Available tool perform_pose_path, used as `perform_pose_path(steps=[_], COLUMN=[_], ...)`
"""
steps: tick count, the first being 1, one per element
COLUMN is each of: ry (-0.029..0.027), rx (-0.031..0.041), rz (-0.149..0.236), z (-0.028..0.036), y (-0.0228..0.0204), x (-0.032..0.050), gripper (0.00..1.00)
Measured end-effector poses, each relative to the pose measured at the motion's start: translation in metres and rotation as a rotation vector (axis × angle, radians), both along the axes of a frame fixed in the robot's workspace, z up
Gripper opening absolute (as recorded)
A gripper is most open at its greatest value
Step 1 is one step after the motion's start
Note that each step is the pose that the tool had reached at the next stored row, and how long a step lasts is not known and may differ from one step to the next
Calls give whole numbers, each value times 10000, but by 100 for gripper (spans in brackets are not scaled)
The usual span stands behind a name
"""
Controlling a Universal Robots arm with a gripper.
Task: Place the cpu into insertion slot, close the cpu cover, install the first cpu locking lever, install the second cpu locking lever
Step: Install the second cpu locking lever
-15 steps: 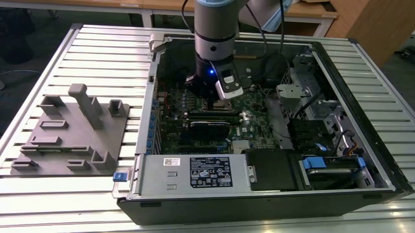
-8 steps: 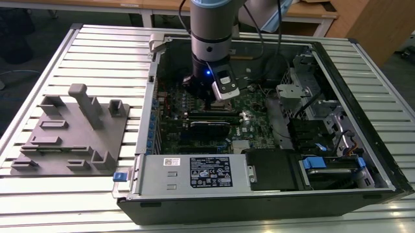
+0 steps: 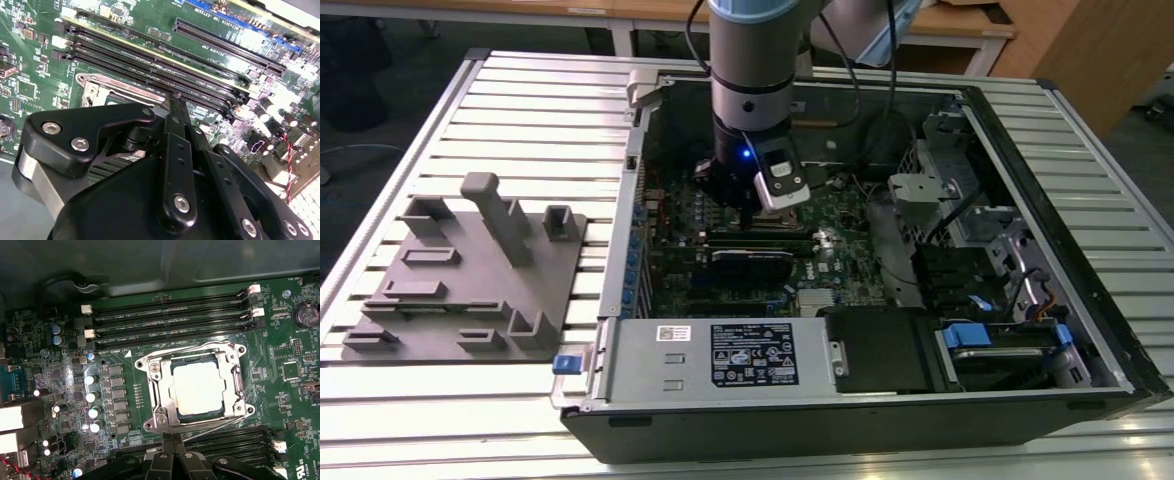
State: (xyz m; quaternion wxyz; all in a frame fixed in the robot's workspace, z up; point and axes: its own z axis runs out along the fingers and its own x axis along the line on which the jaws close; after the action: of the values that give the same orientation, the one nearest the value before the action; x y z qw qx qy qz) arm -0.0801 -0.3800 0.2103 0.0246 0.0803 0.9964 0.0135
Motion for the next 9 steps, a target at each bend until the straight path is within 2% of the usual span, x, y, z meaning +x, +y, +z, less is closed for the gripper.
perform_pose_path(steps=[9], ry=[1], rx=[-2], rz=[0], z=[-19], y=[0], x=[-63], gripper=[11])
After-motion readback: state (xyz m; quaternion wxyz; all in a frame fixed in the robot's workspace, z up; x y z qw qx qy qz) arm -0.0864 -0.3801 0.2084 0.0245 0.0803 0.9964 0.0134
